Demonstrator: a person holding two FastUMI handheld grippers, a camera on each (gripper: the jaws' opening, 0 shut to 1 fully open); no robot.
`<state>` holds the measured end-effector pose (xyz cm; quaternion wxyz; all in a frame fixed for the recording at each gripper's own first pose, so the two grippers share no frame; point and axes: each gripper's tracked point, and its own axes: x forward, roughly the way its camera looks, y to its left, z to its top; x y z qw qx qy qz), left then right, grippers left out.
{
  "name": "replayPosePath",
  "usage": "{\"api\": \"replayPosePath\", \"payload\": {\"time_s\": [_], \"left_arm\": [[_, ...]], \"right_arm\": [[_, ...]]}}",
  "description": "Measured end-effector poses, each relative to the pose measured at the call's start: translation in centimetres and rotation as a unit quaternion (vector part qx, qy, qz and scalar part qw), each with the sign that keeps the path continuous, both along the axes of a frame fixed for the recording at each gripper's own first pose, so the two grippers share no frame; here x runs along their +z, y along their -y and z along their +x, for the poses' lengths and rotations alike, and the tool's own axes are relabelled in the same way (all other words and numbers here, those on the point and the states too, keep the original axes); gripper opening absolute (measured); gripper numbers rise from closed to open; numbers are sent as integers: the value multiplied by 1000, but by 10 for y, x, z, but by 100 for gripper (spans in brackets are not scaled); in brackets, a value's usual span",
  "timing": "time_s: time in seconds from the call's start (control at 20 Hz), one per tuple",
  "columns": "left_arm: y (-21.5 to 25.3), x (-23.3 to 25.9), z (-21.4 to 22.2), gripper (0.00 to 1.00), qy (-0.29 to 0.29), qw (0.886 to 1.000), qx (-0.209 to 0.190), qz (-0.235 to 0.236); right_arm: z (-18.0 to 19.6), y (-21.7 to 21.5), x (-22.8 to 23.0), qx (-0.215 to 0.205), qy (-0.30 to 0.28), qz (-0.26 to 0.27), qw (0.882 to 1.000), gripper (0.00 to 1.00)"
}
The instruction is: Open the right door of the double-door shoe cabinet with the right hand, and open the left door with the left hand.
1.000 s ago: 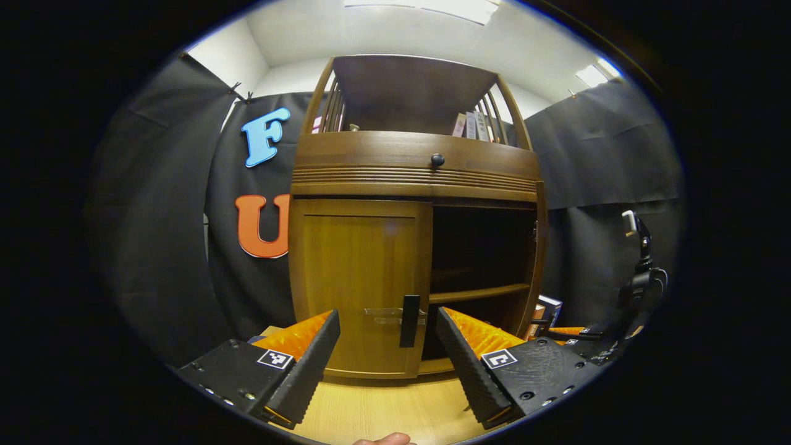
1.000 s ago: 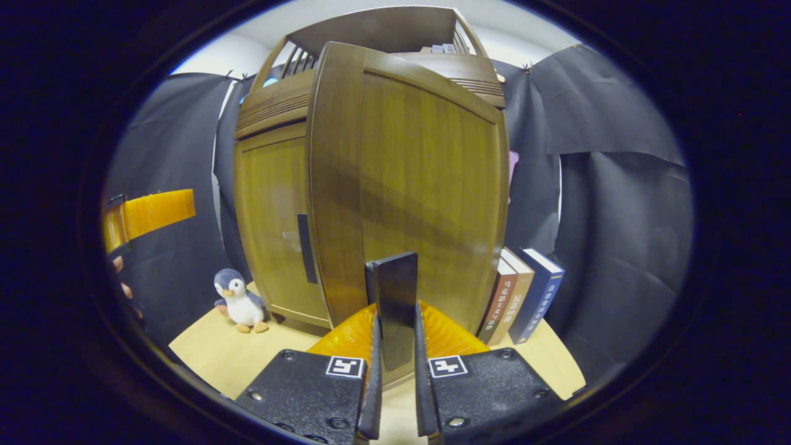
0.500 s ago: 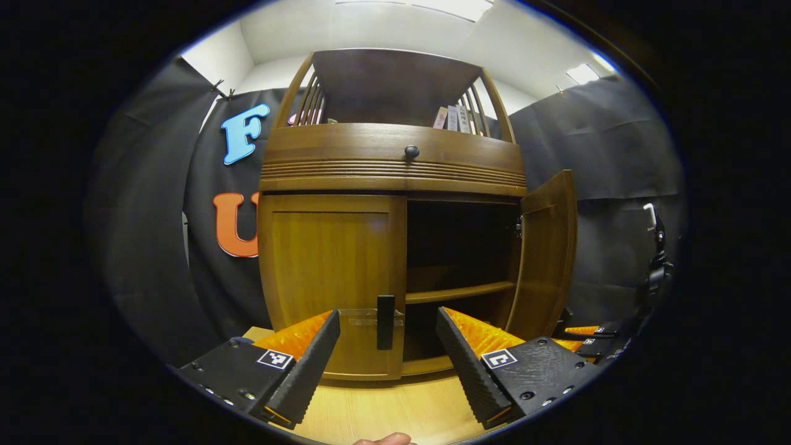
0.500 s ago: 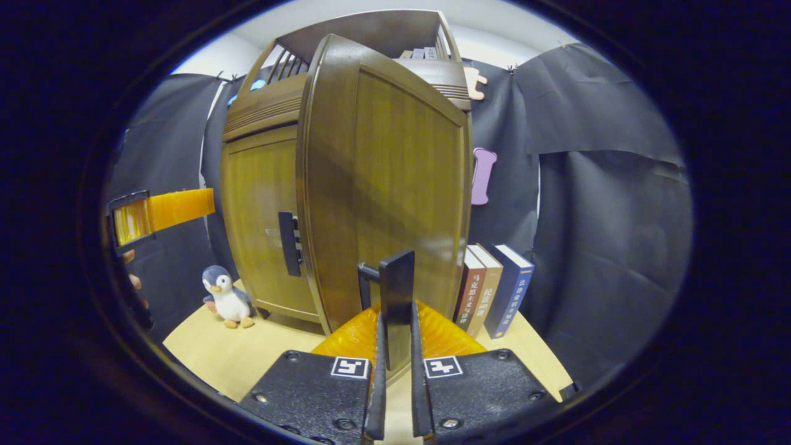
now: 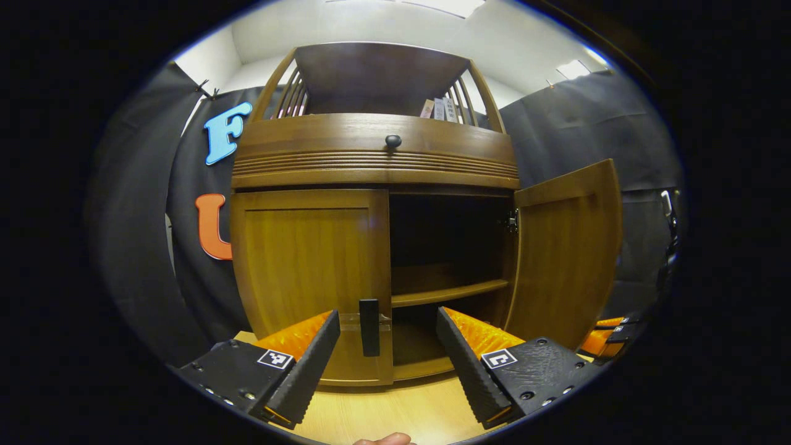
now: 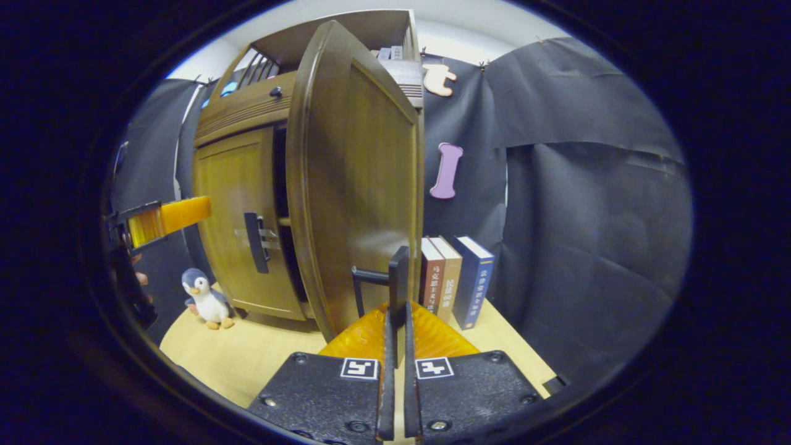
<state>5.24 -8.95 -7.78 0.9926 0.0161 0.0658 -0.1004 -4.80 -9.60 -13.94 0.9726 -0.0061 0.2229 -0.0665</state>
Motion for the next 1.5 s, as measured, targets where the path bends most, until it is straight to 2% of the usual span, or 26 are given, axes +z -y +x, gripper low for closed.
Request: {"api": "replayPosePath", "payload": {"time_s": [0.25,0.5,0.7,0.75,0.8,1.0,1.2,1.25,1.3,1.35,1.4,1.45,1.5], "left_arm": [[0,-20,15,94,-19,1000,3,9],[1,-44,30,94,-43,999,7,-1],[-2,-72,47,94,-81,997,7,-14],[-6,-77,51,94,-88,996,13,-15],[-10,-81,57,94,-93,995,18,-15],[-16,-90,77,94,-93,995,21,-9],[-17,-98,92,93,-95,995,27,-9],[-16,-101,96,94,-94,995,29,-9],[-15,-104,97,82,-97,995,26,-9],[-14,-106,100,94,-95,995,27,-9],[-14,-106,105,94,-90,996,28,-7],[-15,-107,110,100,-88,996,33,-2],[-17,-108,114,82,-86,996,37,1]], "right_arm": [[-9,8,3,-3,-5,-10,1000,9],[-14,35,4,-31,-11,-27,999,8],[-18,56,7,-56,-11,-14,998,5],[-20,59,8,-64,-9,-14,998,0],[-23,65,9,-73,-7,-19,997,4],[-36,86,15,-111,-3,-20,994,4],[-44,87,19,-118,4,-3,993,4],[-47,86,20,-120,5,-4,993,0],[-48,85,24,-122,10,-5,993,4],[-49,83,30,-125,16,-6,992,4],[-50,82,35,-127,21,-6,992,4],[-52,82,36,-131,24,-6,991,4],[-53,80,36,-131,22,-3,991,4]]}}
